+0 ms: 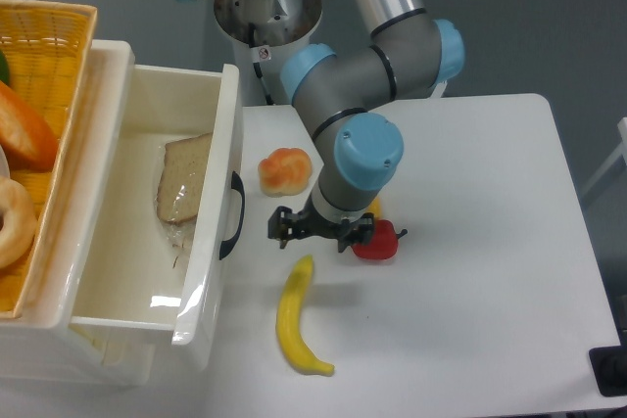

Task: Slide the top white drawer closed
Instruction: 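Bring the gripper against the front panel of the open white drawer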

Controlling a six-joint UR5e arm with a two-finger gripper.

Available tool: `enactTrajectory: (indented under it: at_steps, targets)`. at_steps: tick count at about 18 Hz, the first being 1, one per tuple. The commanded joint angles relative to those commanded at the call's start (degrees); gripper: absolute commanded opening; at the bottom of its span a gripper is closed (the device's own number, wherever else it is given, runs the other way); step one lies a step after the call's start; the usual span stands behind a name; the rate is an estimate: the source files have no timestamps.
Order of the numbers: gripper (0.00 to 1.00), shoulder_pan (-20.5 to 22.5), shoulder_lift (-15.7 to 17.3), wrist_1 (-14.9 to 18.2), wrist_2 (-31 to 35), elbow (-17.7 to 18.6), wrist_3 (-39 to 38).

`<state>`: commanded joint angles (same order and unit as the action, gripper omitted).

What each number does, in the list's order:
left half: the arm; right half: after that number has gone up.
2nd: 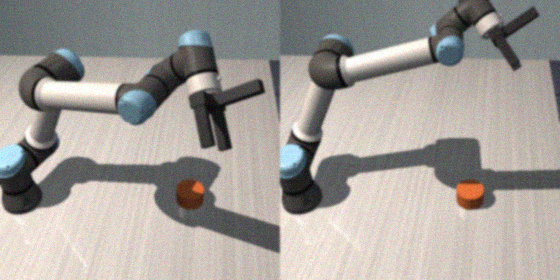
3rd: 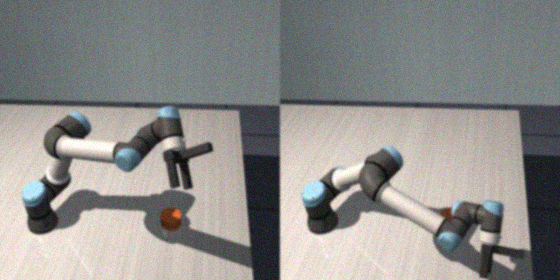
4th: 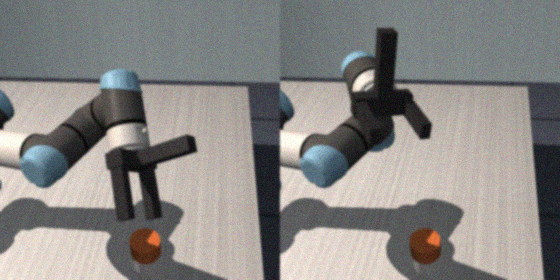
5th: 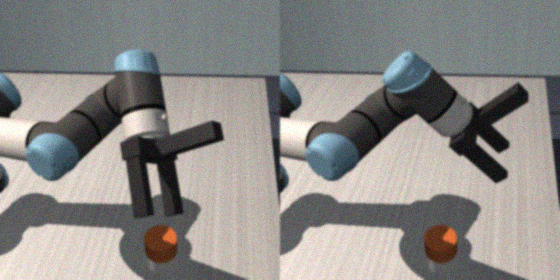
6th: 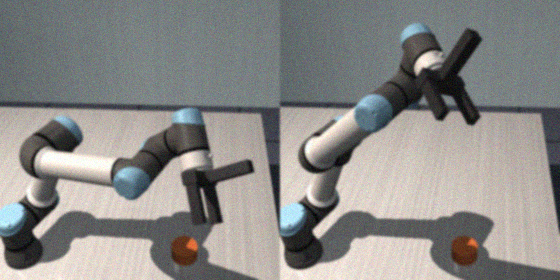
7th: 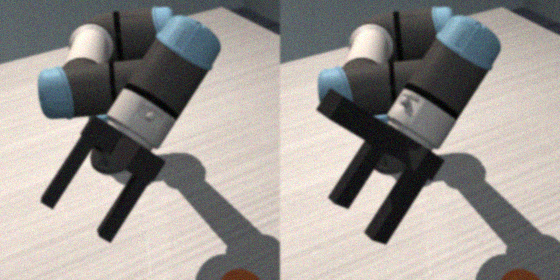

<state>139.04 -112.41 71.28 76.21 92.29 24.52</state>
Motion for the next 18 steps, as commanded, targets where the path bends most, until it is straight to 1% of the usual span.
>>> enactTrajectory:
  at_steps: [11,18]
  targets:
    - [1.0,-0.79,0.26,0.27,-0.71,-0.09,-0.18]
    - [1.0,-2.02,0.7,0.35,-1.41,-0.26,-0.18]
